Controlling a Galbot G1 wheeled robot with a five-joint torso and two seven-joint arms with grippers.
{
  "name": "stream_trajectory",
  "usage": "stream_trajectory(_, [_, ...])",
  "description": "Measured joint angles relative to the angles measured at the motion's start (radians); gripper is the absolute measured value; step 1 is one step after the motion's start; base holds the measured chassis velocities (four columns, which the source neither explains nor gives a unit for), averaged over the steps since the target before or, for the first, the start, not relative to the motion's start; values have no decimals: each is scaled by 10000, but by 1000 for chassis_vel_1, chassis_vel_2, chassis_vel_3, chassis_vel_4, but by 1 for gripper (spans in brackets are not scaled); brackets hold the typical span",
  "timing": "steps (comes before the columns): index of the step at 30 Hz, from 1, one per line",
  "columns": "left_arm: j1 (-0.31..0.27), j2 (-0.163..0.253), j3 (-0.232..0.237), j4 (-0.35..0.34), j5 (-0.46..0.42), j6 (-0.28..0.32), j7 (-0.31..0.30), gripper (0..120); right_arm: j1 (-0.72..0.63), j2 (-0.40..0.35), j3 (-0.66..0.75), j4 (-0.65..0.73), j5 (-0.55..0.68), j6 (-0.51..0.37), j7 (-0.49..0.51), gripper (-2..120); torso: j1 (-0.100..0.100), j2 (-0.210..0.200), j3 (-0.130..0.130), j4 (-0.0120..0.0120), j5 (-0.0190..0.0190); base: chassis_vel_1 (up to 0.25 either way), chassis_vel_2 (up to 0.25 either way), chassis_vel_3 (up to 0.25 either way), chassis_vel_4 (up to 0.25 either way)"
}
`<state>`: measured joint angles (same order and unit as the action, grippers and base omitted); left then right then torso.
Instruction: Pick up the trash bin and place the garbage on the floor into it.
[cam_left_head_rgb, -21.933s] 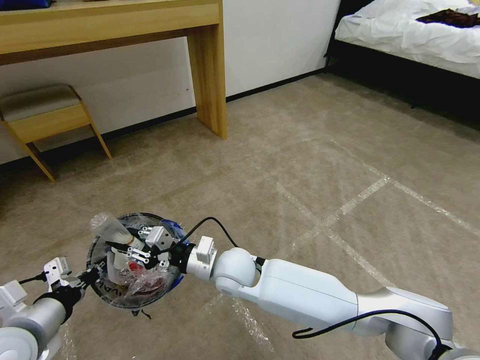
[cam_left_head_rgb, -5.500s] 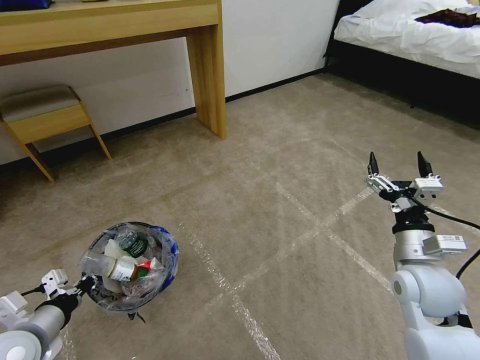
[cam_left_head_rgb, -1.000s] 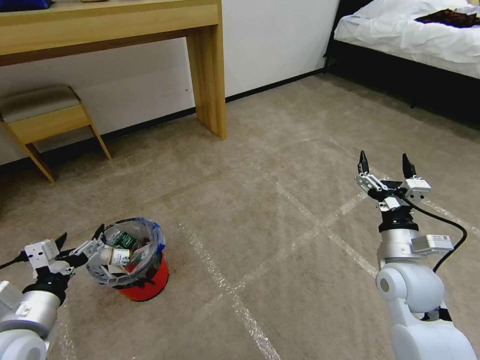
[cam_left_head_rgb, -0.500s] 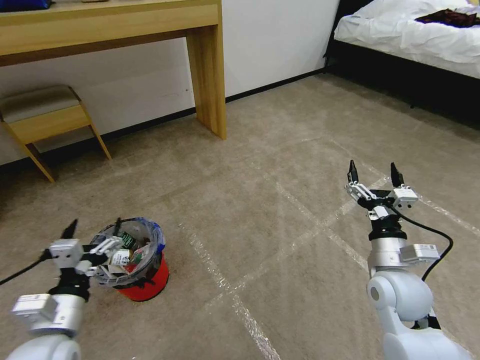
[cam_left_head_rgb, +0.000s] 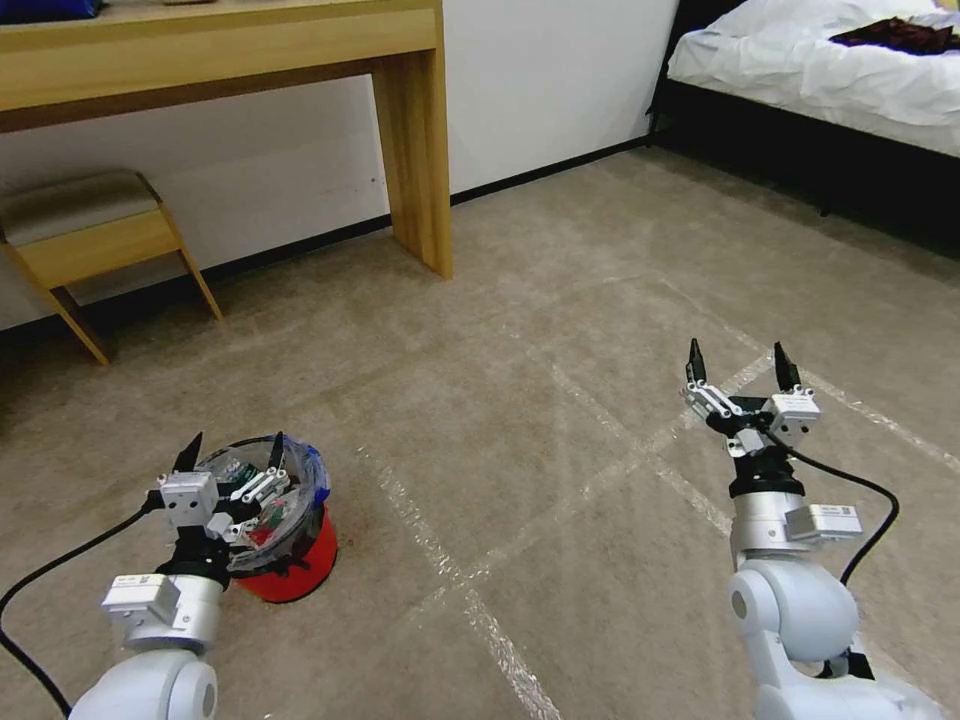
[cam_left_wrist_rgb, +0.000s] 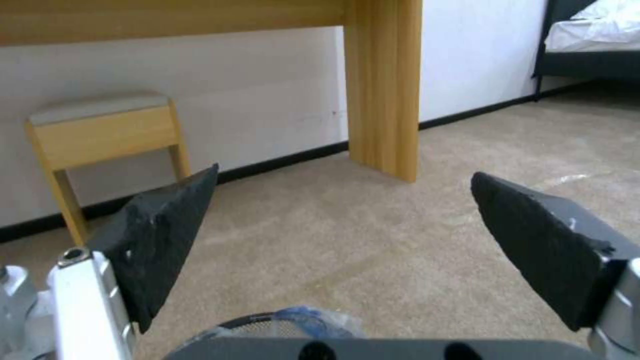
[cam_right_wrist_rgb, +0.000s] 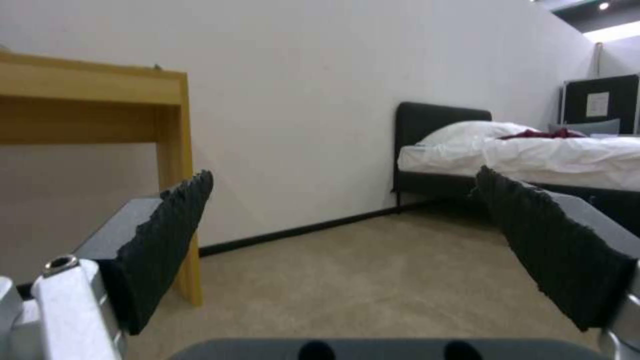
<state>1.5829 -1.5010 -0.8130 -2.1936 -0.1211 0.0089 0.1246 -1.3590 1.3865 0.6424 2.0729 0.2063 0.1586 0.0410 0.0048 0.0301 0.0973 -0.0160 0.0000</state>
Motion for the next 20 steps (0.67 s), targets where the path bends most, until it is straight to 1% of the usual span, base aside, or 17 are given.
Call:
stream_trajectory(14, [26, -211, -48, -112, 105, -8, -58, 100, -39, -68, 108, -19, -149, -65, -17, 100, 0, 0, 0, 0, 0, 0, 0, 0, 0])
stream_trajectory(20, [19, -311, -47, -171, 154, -136, -117, 100, -68, -117, 137, -28, -143, -75, -17, 100, 0, 0, -1, 0, 1, 0, 0, 0, 0])
